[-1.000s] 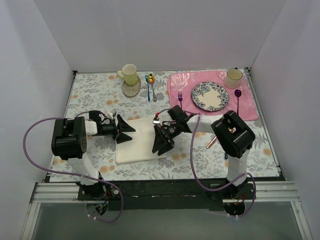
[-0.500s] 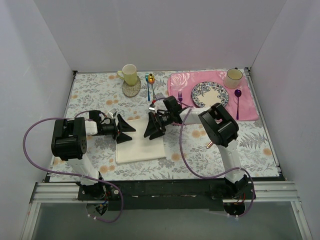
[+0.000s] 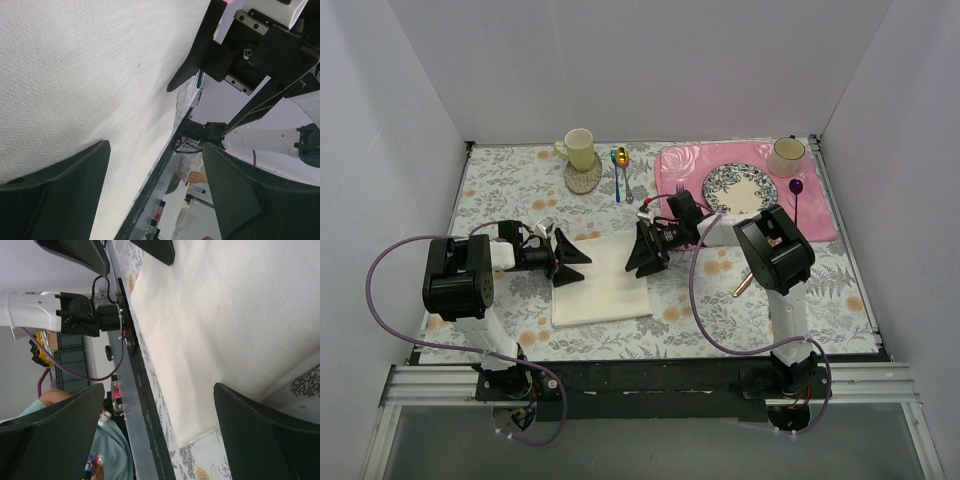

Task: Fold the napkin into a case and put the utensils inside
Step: Smooth out the lower triangle-folded napkin at the center of the board.

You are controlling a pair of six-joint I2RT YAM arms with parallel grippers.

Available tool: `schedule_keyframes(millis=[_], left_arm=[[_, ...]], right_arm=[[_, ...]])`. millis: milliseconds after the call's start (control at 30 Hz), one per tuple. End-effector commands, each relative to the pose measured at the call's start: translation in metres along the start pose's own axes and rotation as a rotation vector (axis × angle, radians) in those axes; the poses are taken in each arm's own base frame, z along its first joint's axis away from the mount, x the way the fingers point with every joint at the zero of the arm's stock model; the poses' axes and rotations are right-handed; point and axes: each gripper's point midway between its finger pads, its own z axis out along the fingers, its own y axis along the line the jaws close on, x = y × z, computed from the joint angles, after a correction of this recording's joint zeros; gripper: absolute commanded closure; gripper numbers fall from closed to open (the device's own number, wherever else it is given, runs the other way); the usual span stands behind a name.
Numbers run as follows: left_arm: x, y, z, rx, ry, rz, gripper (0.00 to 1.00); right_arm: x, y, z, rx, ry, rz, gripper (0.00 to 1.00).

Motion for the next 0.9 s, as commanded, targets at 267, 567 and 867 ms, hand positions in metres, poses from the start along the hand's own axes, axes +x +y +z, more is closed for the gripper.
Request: schedule_keyframes(millis=[267,567,867], left_arm=[[0.002,0.049,0.000,-0.198,-0.043,0.006,0.24],[0.004,0.055,-0.001,-0.231,-0.039,0.006,0.24],[0.007,0.059,-0.001,-0.239,-0.028,0.004,0.24]], right_arm=[[-0.093,0.057,0.008,-0.134,-0.168,-0.079,0.02],[-0.100,-0.043,0.012,0.094,-0.237,0.030,0.01],[-0.054,-0.071,-0.011,0.109,-0.193,0.160,0.09]])
